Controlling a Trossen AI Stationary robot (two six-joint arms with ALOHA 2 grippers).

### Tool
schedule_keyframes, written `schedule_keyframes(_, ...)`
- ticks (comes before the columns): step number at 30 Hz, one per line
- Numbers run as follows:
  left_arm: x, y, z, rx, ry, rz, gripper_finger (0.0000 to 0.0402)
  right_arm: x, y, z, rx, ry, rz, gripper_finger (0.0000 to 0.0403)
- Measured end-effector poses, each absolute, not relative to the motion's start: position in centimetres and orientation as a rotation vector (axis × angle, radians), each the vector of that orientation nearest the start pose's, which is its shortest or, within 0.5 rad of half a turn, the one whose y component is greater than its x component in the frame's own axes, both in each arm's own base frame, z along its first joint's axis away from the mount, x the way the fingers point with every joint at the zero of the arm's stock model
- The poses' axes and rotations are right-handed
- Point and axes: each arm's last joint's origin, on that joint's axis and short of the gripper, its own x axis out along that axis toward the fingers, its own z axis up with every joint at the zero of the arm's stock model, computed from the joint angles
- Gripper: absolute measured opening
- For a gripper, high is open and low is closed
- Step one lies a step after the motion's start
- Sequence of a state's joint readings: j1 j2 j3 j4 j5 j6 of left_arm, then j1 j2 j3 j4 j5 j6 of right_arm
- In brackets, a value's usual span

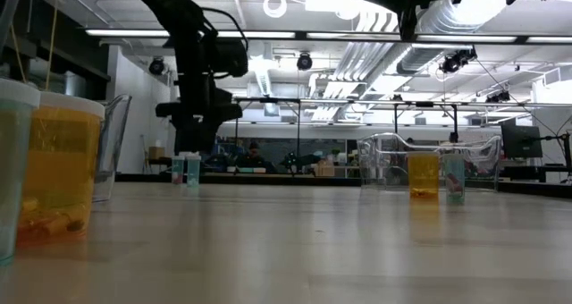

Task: Pick and place medicine bottles into bin by pill shape (circle, oval)
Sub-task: Put the green tablet bottle into the bottom transparent bin

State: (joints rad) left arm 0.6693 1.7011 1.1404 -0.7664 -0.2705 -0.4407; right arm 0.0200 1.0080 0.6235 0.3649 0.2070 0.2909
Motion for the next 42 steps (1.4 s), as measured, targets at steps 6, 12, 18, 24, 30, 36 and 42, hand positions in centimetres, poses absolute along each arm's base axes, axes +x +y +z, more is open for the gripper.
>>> schedule_keyframes(6, 24.4, 20.6, 19.0, -0.565, 1.159, 1.150, 0.0182, 22.5, -0.1, 28.9, 0.317, -0.011, -0.189, 0.0000)
schedule_keyframes(12, 24.4, 20.5, 19.2, -0.562, 1.145, 1.153, 0.0182, 22.5, -0.1, 28.9, 0.337, -0.013, -0.188, 0.0000)
schedule_keyframes(18, 24.2, 20.8, 19.1, -0.599, 1.148, 1.135, 0.0182, 22.5, -0.1, 28.9, 0.337, -0.013, -0.188, 0.0000)
schedule_keyframes(24, 23.5, 21.7, 19.0, -0.639, 1.120, 1.181, 0.0182, 22.5, -0.1, 28.8, 0.337, -0.010, -0.189, 0.0000)
schedule_keyframes(30, 23.3, 22.0, 19.0, -0.693, 1.116, 1.146, 0.0182, 22.5, -0.1, 28.8, 0.337, -0.010, -0.189, 0.0000)
schedule_keyframes(36, 23.3, 21.9, 19.0, -0.696, 1.123, 1.137, 0.0182, 22.5, -0.1, 28.8, 0.332, -0.010, -0.189, 0.0000)
schedule_keyframes(42, 23.2, 21.8, 18.9, -0.707, 1.141, 1.127, 0.0181, 22.5, -0.1, 28.8, 0.331, -0.009, -0.189, 0.0000)
